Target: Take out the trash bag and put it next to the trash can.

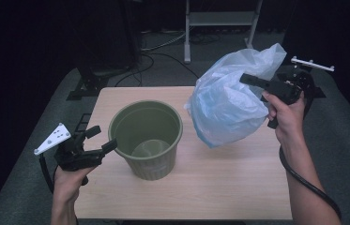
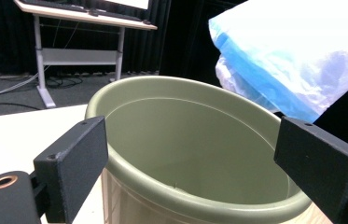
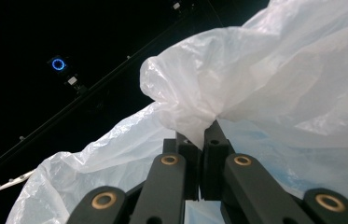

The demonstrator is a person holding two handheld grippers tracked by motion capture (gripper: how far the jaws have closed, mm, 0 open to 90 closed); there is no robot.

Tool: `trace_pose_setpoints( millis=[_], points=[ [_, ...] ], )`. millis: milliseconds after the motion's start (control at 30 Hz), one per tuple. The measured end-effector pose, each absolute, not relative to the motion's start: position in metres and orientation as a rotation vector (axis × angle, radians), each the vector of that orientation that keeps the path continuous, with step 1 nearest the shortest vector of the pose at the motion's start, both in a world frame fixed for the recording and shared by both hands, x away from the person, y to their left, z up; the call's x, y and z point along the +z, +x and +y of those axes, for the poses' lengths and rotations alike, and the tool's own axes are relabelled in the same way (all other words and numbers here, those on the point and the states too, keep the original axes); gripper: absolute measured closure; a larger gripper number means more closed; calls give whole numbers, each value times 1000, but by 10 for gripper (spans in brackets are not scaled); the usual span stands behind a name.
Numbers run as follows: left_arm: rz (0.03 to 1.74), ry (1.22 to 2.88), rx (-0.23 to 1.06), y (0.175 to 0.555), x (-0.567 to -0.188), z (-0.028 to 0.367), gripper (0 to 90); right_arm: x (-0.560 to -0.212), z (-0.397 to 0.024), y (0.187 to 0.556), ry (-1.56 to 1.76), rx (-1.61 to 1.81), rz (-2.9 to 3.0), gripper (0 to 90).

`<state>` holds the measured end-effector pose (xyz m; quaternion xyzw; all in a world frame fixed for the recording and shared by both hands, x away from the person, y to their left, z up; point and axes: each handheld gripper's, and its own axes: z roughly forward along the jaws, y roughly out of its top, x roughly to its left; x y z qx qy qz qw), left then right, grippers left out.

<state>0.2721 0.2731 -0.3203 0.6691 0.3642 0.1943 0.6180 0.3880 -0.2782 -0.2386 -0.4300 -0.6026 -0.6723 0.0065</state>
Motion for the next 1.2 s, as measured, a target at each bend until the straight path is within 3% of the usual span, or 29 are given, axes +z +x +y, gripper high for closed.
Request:
trace_pose_setpoints(
  millis=[1200],
  points=[
    [852, 1544, 433, 276, -323, 273, 85, -314, -252, 428, -1452, -1941, -1907, 888]
  ],
)
